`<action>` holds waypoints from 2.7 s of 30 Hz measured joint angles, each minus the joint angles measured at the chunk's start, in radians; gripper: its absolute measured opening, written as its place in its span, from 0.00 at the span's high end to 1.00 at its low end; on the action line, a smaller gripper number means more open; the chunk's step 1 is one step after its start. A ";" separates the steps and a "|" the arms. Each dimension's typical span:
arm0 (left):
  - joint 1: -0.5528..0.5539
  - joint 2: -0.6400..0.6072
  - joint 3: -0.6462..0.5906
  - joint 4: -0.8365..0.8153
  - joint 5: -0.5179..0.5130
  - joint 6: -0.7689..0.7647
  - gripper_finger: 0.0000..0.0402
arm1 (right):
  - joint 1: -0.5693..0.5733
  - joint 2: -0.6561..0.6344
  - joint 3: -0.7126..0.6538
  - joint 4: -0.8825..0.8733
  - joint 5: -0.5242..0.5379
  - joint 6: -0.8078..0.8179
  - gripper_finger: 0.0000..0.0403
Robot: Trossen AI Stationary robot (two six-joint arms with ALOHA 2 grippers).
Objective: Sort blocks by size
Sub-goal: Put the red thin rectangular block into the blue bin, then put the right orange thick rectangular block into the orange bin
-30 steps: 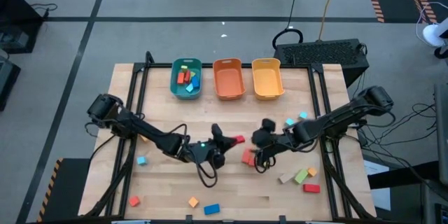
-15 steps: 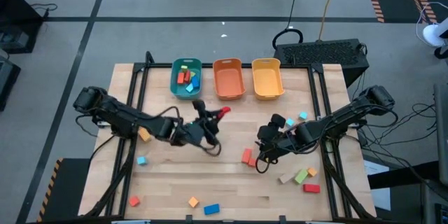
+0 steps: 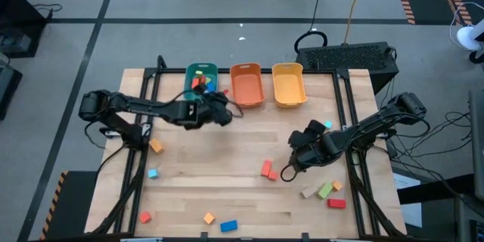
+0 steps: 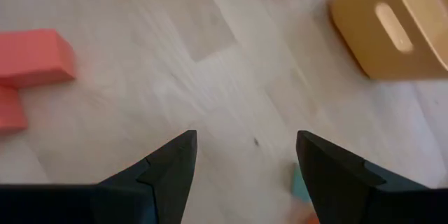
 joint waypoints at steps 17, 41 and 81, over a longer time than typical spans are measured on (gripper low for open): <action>0.423 0.000 0.000 -0.042 0.372 -0.182 0.83 | 0.000 0.000 0.000 -0.016 0.054 0.018 0.43; 0.552 0.158 0.000 -0.047 0.489 -0.169 0.73 | 0.000 0.001 0.000 -0.057 0.046 -0.014 0.43; 0.101 -0.003 0.000 0.225 0.458 -0.069 0.49 | -0.029 0.001 -0.223 -0.208 -0.242 0.746 0.43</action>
